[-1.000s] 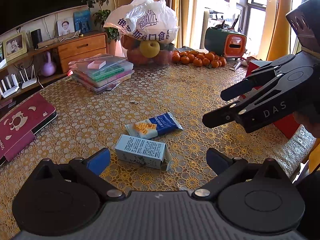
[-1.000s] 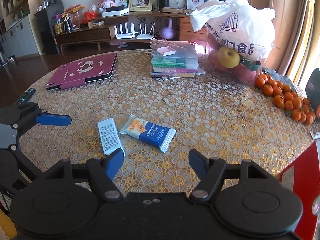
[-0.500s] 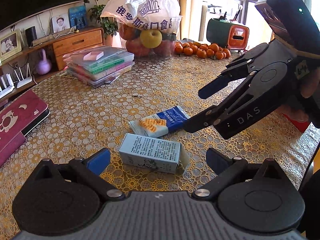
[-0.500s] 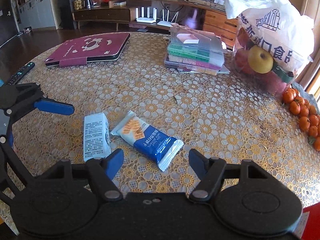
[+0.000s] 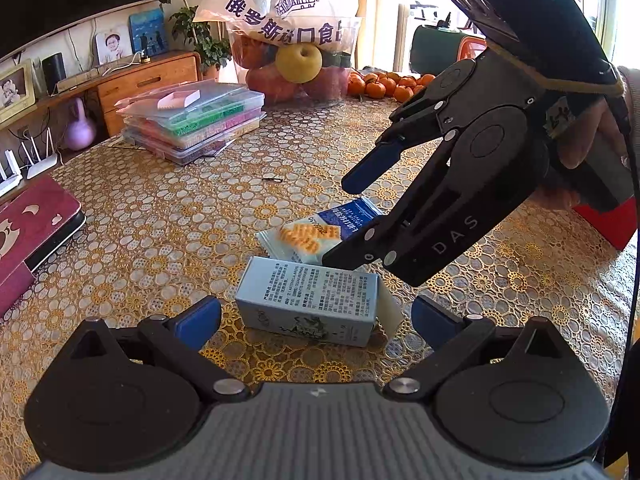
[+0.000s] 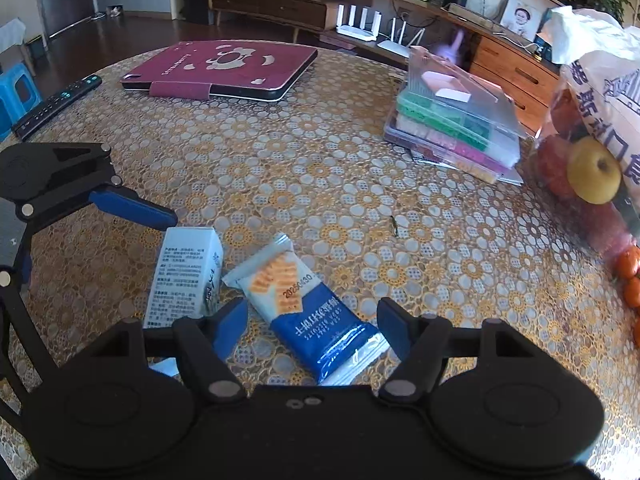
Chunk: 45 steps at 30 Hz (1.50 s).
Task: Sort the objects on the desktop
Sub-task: 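Move the left tool to the milk carton while the right tool approaches the blue snack packet, then close the left tool on the milk carton while the right tool grasps the snack packet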
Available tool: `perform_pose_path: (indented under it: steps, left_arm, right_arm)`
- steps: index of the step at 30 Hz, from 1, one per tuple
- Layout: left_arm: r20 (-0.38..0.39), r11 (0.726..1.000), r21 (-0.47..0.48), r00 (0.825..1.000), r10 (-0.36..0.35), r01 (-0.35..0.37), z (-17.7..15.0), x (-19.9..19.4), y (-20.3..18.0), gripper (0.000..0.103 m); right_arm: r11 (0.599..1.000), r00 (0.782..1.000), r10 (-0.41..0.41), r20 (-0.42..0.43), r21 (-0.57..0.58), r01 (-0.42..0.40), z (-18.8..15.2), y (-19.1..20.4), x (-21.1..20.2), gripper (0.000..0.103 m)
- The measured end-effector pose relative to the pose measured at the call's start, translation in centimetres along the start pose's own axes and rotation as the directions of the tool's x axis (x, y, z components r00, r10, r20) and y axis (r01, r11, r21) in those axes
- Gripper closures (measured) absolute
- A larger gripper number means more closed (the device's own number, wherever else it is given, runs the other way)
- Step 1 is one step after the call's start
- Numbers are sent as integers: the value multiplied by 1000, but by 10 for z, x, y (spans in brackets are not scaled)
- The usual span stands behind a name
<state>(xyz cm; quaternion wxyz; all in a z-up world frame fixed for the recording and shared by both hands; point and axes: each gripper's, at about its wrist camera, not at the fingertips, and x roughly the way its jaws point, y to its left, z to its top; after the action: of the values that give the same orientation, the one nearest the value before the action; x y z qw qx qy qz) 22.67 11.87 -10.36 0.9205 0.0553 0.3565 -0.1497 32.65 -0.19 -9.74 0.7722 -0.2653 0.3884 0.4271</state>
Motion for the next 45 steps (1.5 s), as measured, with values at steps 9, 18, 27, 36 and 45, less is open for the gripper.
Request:
perform_pose_path:
  steps: [9,18,27,36,45]
  left_arm:
    - [0,1000,19,1000,-19,19,0,10,0,9]
    - [14,1000,5,1000,-7,7,0,12,2,25]
    - [4,1000,-21,1000,21,-21,1,11,2,30]
    - [-18,998,-48,999,32,-33,4,3,-4,30]
    - [-5,998,-50,1000,25,-25,11,-19,-18,30]
  right_arm:
    - [995,995,97,-7,7,-97,0,-12,7,34]
    - [994,994,105,-1,-21,-105,-1,-6,2,56]
    - [999,999,46,-9,-7,-46,-4,8,-5,62]
    - [999,1000,12,0,30,-12,-10,21,-26,66]
    - [998,1000,-16,22,62,14,-16,26,-54,66]
